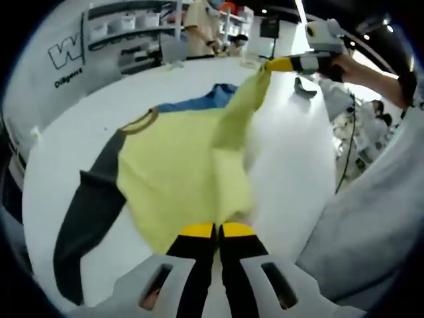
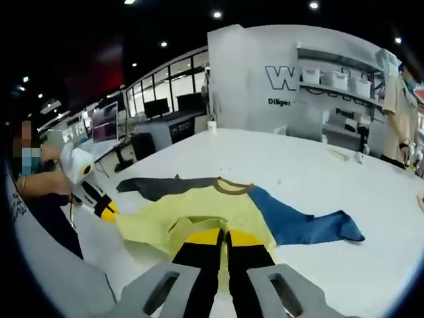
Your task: Fold the garment on the visible template until the final outline fits inside the template.
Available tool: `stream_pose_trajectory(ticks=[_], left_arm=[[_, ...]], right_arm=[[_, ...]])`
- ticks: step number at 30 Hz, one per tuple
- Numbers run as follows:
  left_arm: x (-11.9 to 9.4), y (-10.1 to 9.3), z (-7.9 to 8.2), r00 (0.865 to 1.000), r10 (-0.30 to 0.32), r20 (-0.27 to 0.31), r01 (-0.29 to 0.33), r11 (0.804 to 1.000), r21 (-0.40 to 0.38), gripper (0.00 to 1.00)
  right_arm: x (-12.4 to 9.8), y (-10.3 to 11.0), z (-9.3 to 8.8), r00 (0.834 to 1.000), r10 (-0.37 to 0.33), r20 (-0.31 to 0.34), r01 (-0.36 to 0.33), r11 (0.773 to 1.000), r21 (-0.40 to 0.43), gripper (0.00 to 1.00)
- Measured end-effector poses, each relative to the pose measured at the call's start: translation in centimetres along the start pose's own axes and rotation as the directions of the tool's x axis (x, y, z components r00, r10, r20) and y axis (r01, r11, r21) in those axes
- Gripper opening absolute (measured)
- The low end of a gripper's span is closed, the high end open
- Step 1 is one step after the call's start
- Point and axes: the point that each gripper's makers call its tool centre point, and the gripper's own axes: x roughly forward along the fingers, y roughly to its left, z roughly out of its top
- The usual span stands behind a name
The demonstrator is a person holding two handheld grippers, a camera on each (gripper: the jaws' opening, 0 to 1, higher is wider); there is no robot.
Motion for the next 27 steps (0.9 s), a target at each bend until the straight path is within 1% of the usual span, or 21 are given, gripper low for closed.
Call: stream_pose_trajectory(ticks=[1, 2, 3, 4, 6, 8, 9, 10, 11, 12, 14, 15, 16, 17, 18, 20, 21, 22, 23, 25, 27], left_arm=[[-0.5, 0.0, 0.2, 1.0, -0.002, 0.006, 0.002, 1.0, 0.003, 0.0], [-1.2, -0.5, 0.5, 1.0, -0.004, 0.004, 0.004, 1.0, 0.018, 0.0], [-1.7, -0.7, 0.5, 1.0, -0.016, -0.012, 0.016, 0.999, 0.046, 0.0], [-1.9, -0.8, 0.5, 1.0, -0.022, -0.021, 0.024, 0.998, 0.055, 0.0], [-2.0, -0.9, -0.1, 0.996, -0.067, -0.06, 0.073, 0.993, 0.095, 0.0], [-2.1, -1.2, -0.8, 0.986, -0.111, -0.126, 0.126, 0.985, 0.121, 0.0], [-2.1, -0.8, -1.4, 0.976, -0.134, -0.172, 0.159, 0.977, 0.139, 0.0], [-2.1, -0.8, -1.8, 0.968, -0.147, -0.202, 0.177, 0.974, 0.138, 0.0], [-2.2, -0.7, -2.2, 0.962, -0.156, -0.225, 0.19, 0.972, 0.138, 0.0], [-2.0, -0.4, -2.1, 0.963, -0.162, -0.217, 0.196, 0.97, 0.147, 0.0], [-1.8, -1.4, -1.7, 0.956, -0.24, -0.172, 0.259, 0.961, 0.098, 0.0], [-1.5, -1.3, -1.8, 0.955, -0.243, -0.169, 0.257, 0.964, 0.07, 0.0], [-1.3, -1.2, -1.9, 0.955, -0.246, -0.165, 0.256, 0.966, 0.042, 0.0], [-0.6, -0.3, -2.7, 0.952, -0.231, -0.201, 0.248, 0.967, 0.06, 0.0], [-0.3, -0.2, -3.0, 0.95, -0.231, -0.211, 0.251, 0.965, 0.07, 0.0], [0.2, -0.2, -3.1, 0.949, -0.224, -0.223, 0.243, 0.968, 0.061, 0.01], [1.0, 1.5, -3.3, 0.962, -0.148, -0.231, 0.164, 0.985, 0.05, 0.01], [1.4, 2.0, -3.1, 0.969, -0.112, -0.219, 0.129, 0.99, 0.064, 0.02], [1.6, 2.0, -3.0, 0.972, -0.097, -0.214, 0.114, 0.991, 0.067, 0.03], [1.8, 3.1, -3.0, 0.979, -0.027, -0.203, 0.037, 0.998, 0.047, 0.05], [1.6, 4.0, -3.3, 0.983, 0.038, -0.181, -0.031, 0.999, 0.04, 0.09]], right_arm=[[-0.4, 0.2, -0.1, 1.0, 0.004, 0.002, -0.004, 1.0, -0.007, 0.0], [-1.1, 0.5, -0.2, 1.0, 0.011, 0.003, -0.011, 1.0, -0.019, 0.0], [-1.7, 0.8, -0.5, 1.0, 0.018, -0.001, -0.018, 0.999, -0.03, 0.0], [-2.2, 1.0, -0.7, 1.0, 0.024, -0.004, -0.024, 0.999, -0.041, 0.0], [-3.0, 1.5, -1.3, 0.999, 0.039, -0.031, -0.041, 0.996, -0.079, 0.0], [-3.7, 2.0, -2.5, 0.997, 0.055, -0.058, -0.06, 0.995, -0.085, 0.0], [-4.0, 2.3, -3.1, 0.996, 0.066, -0.068, -0.071, 0.994, -0.08, 0.0], [-4.1, 2.3, -3.4, 0.995, 0.069, -0.077, -0.075, 0.994, -0.08, 0.0], [-4.4, 2.5, -4.1, 0.993, 0.073, -0.096, -0.081, 0.993, -0.088, 0.0], [-4.5, 2.6, -4.6, 0.992, 0.075, -0.106, -0.085, 0.992, -0.094, 0.0], [-4.6, 2.7, -5.0, 0.991, 0.076, -0.115, -0.087, 0.991, -0.098, 0.0], [-4.9, 2.9, -6.0, 0.989, 0.078, -0.125, -0.09, 0.992, -0.089, 0.0], [-4.9, 3.0, -6.9, 0.987, 0.083, -0.138, -0.094, 0.993, -0.073, 0.0], [-4.8, 3.1, -7.6, 0.984, 0.083, -0.155, -0.094, 0.993, -0.067, 0.0], [-4.8, 3.2, -8.1, 0.982, 0.084, -0.168, -0.097, 0.993, -0.07, 0.0], [-4.5, 3.2, -9.4, 0.978, 0.088, -0.189, -0.101, 0.993, -0.06, 0.0], [-4.4, 3.2, -9.7, 0.977, 0.09, -0.194, -0.102, 0.993, -0.051, 0.0], [-4.5, 3.3, -9.8, 0.976, 0.09, -0.199, -0.102, 0.994, -0.05, 0.0], [-4.4, 3.4, -10.0, 0.974, 0.091, -0.207, -0.103, 0.994, -0.045, 0.0], [-4.3, 3.4, -10.1, 0.974, 0.092, -0.207, -0.102, 0.994, -0.038, 0.0], [-4.0, 3.3, -10.3, 0.974, 0.096, -0.205, -0.104, 0.994, -0.029, 0.0]])
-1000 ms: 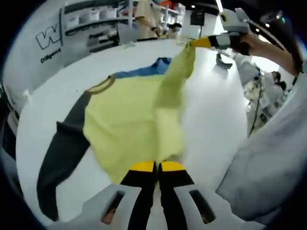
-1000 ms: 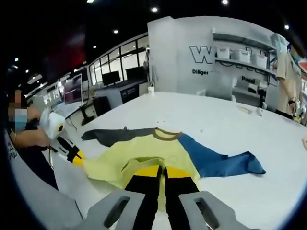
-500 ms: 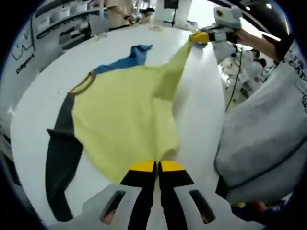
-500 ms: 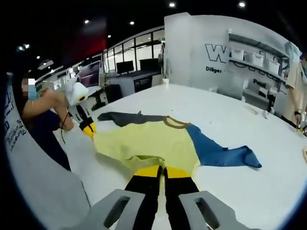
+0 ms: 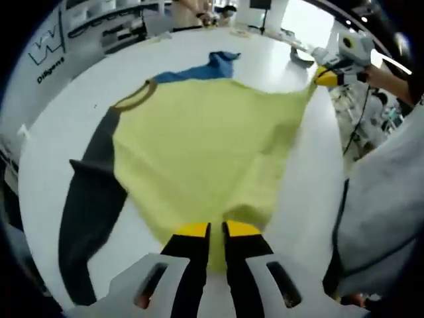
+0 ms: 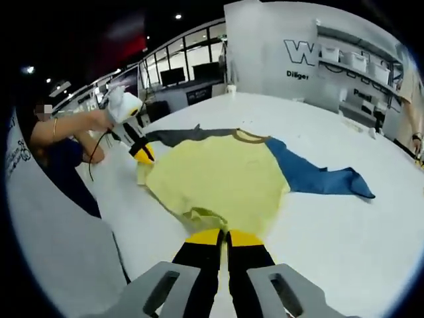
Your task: Fold the garment on the visible template until the final outline fits inside the template.
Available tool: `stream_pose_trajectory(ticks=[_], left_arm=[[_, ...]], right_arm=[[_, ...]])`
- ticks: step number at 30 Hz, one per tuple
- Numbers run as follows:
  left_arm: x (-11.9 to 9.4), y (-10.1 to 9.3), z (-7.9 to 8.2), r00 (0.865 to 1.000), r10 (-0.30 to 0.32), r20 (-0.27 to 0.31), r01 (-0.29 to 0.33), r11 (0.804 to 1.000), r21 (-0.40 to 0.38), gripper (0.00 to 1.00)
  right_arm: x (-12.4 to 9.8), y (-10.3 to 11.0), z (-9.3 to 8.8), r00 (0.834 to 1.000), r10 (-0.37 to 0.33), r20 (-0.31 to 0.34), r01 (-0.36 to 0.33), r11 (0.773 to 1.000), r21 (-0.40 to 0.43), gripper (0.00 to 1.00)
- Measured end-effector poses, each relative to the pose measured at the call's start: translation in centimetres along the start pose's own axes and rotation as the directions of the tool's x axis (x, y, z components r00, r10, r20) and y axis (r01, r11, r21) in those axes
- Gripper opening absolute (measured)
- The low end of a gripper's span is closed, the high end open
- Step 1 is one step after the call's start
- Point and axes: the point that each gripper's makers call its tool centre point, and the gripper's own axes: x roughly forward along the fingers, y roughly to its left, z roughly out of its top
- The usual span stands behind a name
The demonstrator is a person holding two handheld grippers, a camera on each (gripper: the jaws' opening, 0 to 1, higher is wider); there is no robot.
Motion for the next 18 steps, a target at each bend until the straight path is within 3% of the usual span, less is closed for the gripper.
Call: stream_pose_trajectory(ticks=[3, 5, 9, 11, 13, 14, 16, 18], left_arm=[[-0.5, -0.1, -0.3, 0.999, 0.047, 0.021, -0.046, 0.999, -0.023, 0.12], [-1.1, 0.3, -1.1, 0.996, 0.076, 0.039, -0.073, 0.994, -0.081, 0.14], [-2.6, -1.0, -2.4, 0.989, 0.122, 0.084, -0.107, 0.98, -0.168, 0.24], [-3.3, -0.6, -2.8, 0.976, 0.191, 0.107, -0.17, 0.969, -0.177, 0.31], [-3.5, -1.1, -3.2, 0.976, 0.195, 0.1, -0.171, 0.963, -0.211, 0.31], [-3.8, -2.0, -3.1, 0.972, 0.199, 0.121, -0.161, 0.95, -0.267, 0.3], [-3.6, -2.7, -3.2, 0.969, 0.195, 0.152, -0.143, 0.943, -0.301, 0.3], [-3.2, -3.3, -4.0, 0.972, 0.185, 0.146, -0.124, 0.929, -0.35, 0.3]], right_arm=[[0.0, -0.3, 0.2, 1.0, -0.001, 0.0, 0.001, 1.0, -0.002, 0.0], [0.0, -0.6, 0.3, 1.0, 0.001, 0.004, -0.001, 1.0, 0.001, 0.0], [0.0, -0.5, 0.5, 1.0, 0.007, 0.004, -0.007, 1.0, -0.005, 0.0], [0.0, -0.5, 0.3, 1.0, 0.006, -0.004, -0.006, 1.0, -0.017, 0.0], [0.0, -0.4, 0.3, 1.0, 0.007, -0.009, -0.007, 1.0, -0.027, 0.0], [0.0, -0.4, 0.3, 1.0, 0.012, -0.009, -0.012, 1.0, -0.027, 0.0], [0.1, -0.5, 0.2, 1.0, 0.014, -0.01, -0.014, 1.0, -0.022, 0.0], [0.2, -0.7, 0.2, 1.0, 0.014, -0.013, -0.015, 1.0, -0.018, 0.0]])
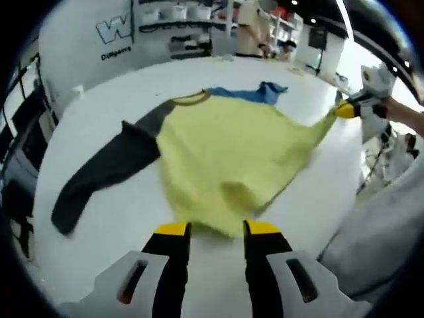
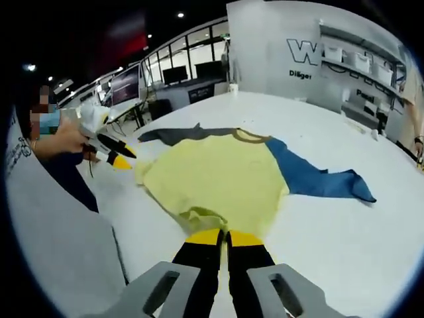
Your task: Fold the garment on the visible template until the final outline fits inside the template.
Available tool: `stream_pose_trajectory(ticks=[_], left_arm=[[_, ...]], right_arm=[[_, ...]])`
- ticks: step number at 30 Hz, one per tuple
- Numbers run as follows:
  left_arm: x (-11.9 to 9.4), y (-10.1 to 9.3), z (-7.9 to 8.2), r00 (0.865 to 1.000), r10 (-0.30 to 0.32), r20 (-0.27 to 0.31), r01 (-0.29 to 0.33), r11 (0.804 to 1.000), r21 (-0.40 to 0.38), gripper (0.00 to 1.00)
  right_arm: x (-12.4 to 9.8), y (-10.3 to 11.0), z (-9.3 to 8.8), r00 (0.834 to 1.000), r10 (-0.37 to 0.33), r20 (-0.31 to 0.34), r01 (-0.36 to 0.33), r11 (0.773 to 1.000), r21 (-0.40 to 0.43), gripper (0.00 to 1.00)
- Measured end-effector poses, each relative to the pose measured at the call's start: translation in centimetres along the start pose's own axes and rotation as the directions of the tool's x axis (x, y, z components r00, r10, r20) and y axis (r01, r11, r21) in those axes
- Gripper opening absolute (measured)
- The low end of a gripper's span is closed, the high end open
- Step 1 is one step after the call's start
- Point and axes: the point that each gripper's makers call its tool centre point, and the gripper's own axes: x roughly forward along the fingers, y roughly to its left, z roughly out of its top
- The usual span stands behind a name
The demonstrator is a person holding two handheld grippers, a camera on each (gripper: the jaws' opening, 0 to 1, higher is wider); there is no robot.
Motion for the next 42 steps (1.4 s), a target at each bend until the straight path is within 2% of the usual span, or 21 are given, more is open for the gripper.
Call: stream_pose_trajectory(ticks=[2, 4, 9, 11, 12, 14, 18, 19, 23, 25, 26, 27, 31, 34, 36, 37, 38, 39, 40, 41, 42], left_arm=[[0.0, -1.1, -0.5, 1.0, -0.024, 0.016, 0.025, 0.998, -0.064, 0.36], [0.4, -1.8, -0.9, 0.998, -0.046, 0.033, 0.051, 0.985, -0.168, 0.35], [1.6, -2.1, -1.5, 0.999, -0.045, 0.026, 0.048, 0.983, -0.179, 0.33], [2.7, -1.5, -1.8, 0.999, -0.044, 0.029, 0.049, 0.978, -0.205, 0.33], [2.7, -2.3, -1.3, 0.997, -0.065, 0.048, 0.076, 0.955, -0.286, 0.32], [3.0, -1.9, -0.8, 0.997, -0.047, 0.061, 0.064, 0.943, -0.327, 0.24], [2.6, -2.3, -0.8, 0.997, -0.072, 0.04, 0.081, 0.946, -0.315, 0.03], [2.5, -2.4, -1.2, 0.995, -0.093, 0.02, 0.095, 0.942, -0.323, 0.03], [1.2, -2.4, -1.3, 0.992, -0.123, 0.017, 0.122, 0.944, -0.307, 0.02], [-0.2, -2.8, -1.0, 0.993, -0.115, -0.003, 0.111, 0.964, -0.243, 0.02], [-0.4, -2.8, -1.1, 0.993, -0.115, -0.009, 0.109, 0.963, -0.248, 0.02], [-1.4, -2.8, -1.3, 0.993, -0.111, -0.027, 0.102, 0.967, -0.235, 0.02], [-3.1, -2.9, -1.5, 0.99, -0.139, -0.033, 0.13, 0.971, -0.2, 0.01], [-3.9, -3.3, -2.0, 0.98, -0.194, -0.042, 0.178, 0.955, -0.237, 0.01], [-4.0, -2.9, -2.5, 0.978, -0.201, -0.049, 0.182, 0.949, -0.257, 0.01], [-4.1, -2.6, -2.8, 0.977, -0.205, -0.058, 0.184, 0.949, -0.256, 0.01], [-4.1, -2.2, -3.3, 0.976, -0.206, -0.068, 0.184, 0.954, -0.237, 0.01], [-4.1, -2.1, -3.4, 0.976, -0.207, -0.074, 0.185, 0.955, -0.232, 0.01], [-4.1, -1.7, -4.2, 0.97, -0.217, -0.11, 0.187, 0.954, -0.235, 0.01], [-4.1, -1.9, -4.5, 0.966, -0.226, -0.122, 0.194, 0.953, -0.231, 0.01], [-3.9, -1.8, -4.7, 0.964, -0.233, -0.129, 0.198, 0.951, -0.236, 0.01]], right_arm=[[-0.1, 0.2, 0.1, 1.0, 0.008, 0.002, -0.008, 1.0, 0.007, 0.0], [-0.1, 0.2, 0.1, 1.0, 0.013, 0.0, -0.013, 1.0, 0.005, 0.0], [-0.2, 0.2, -0.2, 1.0, 0.01, -0.006, -0.01, 1.0, 0.002, 0.0], [-0.3, 0.3, -0.3, 1.0, 0.011, -0.008, -0.011, 1.0, 0.001, 0.0], [-0.3, 0.3, -0.4, 1.0, 0.009, -0.011, -0.009, 1.0, -0.003, 0.0], [-0.3, 0.3, -0.5, 1.0, 0.007, -0.015, -0.007, 1.0, -0.003, 0.0], [-0.4, 0.3, -0.7, 1.0, 0.002, -0.017, -0.002, 1.0, 0.0, 0.0], [-0.5, 0.4, -0.7, 1.0, 0.0, -0.015, 0.0, 1.0, 0.0, 0.0], [-0.8, 0.3, -0.6, 1.0, -0.006, -0.012, 0.006, 1.0, -0.003, 0.0], [-1.0, 0.5, -0.6, 1.0, -0.01, -0.005, 0.01, 1.0, -0.006, 0.0], [-1.1, 0.5, -0.6, 1.0, -0.012, -0.004, 0.012, 1.0, -0.012, 0.0], [-1.3, 0.4, -0.6, 1.0, -0.018, -0.014, 0.017, 0.997, -0.071, 0.0], [-1.7, 1.0, -1.4, 1.0, -0.006, -0.028, 0.003, 0.997, -0.077, 0.0], [-1.7, 1.2, -2.4, 0.999, 0.002, -0.042, -0.005, 0.997, -0.071, 0.0], [-1.6, 1.3, -3.5, 0.998, 0.005, -0.063, -0.009, 0.997, -0.075, 0.0], [-1.7, 1.4, -4.2, 0.997, -0.005, -0.083, -0.004, 0.995, -0.104, 0.0], [-1.8, 1.0, -5.1, 0.992, -0.039, -0.122, 0.013, 0.979, -0.204, 0.0], [-1.8, 0.7, -5.7, 0.987, -0.063, -0.145, 0.024, 0.967, -0.253, 0.0], [-1.7, 0.9, -6.1, 0.986, -0.069, -0.152, 0.023, 0.958, -0.285, 0.0], [-1.5, 1.5, -6.7, 0.987, -0.055, -0.151, 0.015, 0.966, -0.257, 0.0], [-0.9, 0.8, -7.8, 0.987, -0.051, -0.15, 0.013, 0.969, -0.247, 0.0]])
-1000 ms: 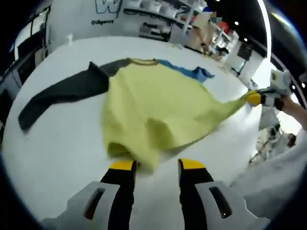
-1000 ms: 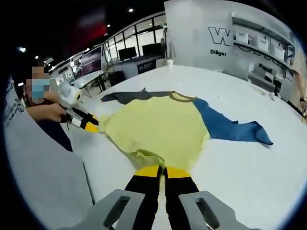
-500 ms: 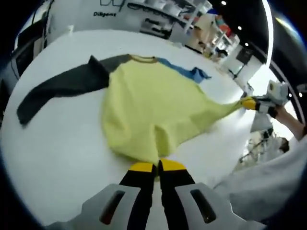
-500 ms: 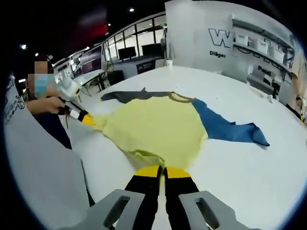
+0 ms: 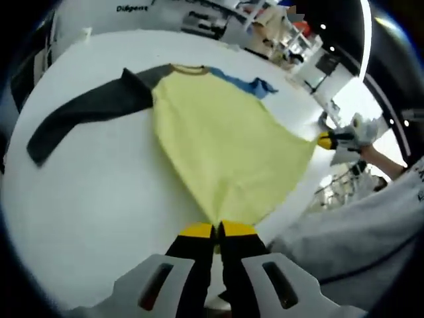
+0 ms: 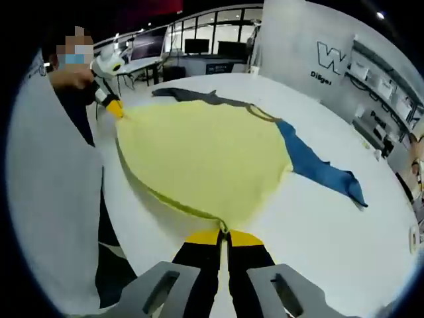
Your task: Fold the garment on the visible template until the final outline fits inside the template.
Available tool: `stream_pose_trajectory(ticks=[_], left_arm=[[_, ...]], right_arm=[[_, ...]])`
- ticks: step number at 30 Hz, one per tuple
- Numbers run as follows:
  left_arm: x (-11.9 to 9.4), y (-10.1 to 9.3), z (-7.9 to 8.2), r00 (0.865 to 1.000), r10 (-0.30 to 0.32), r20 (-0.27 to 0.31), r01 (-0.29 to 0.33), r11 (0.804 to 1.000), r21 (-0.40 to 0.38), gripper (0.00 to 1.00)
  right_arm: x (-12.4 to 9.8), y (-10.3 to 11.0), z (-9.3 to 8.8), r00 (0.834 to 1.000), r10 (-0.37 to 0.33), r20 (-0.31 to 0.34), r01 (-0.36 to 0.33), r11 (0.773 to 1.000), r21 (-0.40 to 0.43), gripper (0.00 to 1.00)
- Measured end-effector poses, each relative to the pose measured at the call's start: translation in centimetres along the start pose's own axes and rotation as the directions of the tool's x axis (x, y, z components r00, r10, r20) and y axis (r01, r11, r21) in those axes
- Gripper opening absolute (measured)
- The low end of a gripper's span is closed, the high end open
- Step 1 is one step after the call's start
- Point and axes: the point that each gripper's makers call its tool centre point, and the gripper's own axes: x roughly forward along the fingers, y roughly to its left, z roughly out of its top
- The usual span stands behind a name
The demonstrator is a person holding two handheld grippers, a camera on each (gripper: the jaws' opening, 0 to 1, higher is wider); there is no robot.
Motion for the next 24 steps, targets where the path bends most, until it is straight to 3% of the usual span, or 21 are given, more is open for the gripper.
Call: stream_pose_trajectory(ticks=[5, 9, 11, 13, 19, 21, 23, 24], left_arm=[[1.5, 0.8, -1.8, 0.998, -0.001, -0.059, -0.001, 1.0, -0.021, 0.01], [2.2, 1.4, -2.8, 0.997, 0.008, -0.081, -0.01, 0.999, -0.033, 0.01], [2.0, 1.0, -3.2, 0.995, 0.009, -0.104, -0.013, 0.999, -0.033, 0.01], [2.2, 1.1, -3.6, 0.993, 0.016, -0.118, -0.02, 0.999, -0.03, 0.01], [2.3, 1.4, -4.0, 0.99, 0.016, -0.141, -0.019, 1.0, -0.024, 0.02], [2.2, 1.5, -4.0, 0.99, 0.01, -0.141, -0.013, 1.0, -0.026, 0.03], [2.0, 1.7, -4.1, 0.989, 0.033, -0.143, -0.034, 0.999, -0.003, 0.05], [1.8, 1.8, -4.3, 0.988, 0.045, -0.149, -0.042, 0.999, 0.021, 0.06]], right_arm=[[1.3, 0.8, -2.5, 0.999, 0.022, -0.038, -0.021, 1.0, 0.023, 0.0], [1.5, 1.4, -3.1, 0.998, 0.037, -0.052, -0.034, 0.998, 0.057, 0.0], [2.1, 1.6, -3.7, 0.997, 0.038, -0.071, -0.034, 0.998, 0.05, 0.0], [2.3, 1.9, -4.1, 0.994, 0.039, -0.1, -0.042, 0.999, -0.027, 0.0], [2.4, 2.6, -4.6, 0.993, 0.047, -0.107, -0.052, 0.998, -0.041, 0.0], [2.3, 2.6, -4.5, 0.994, 0.054, -0.098, -0.054, 0.999, 0.001, 0.0], [2.3, 3.2, -4.4, 0.992, 0.103, -0.069, -0.095, 0.989, 0.115, 0.0], [2.2, 3.1, -4.4, 0.993, 0.096, -0.068, -0.087, 0.989, 0.123, 0.01]])
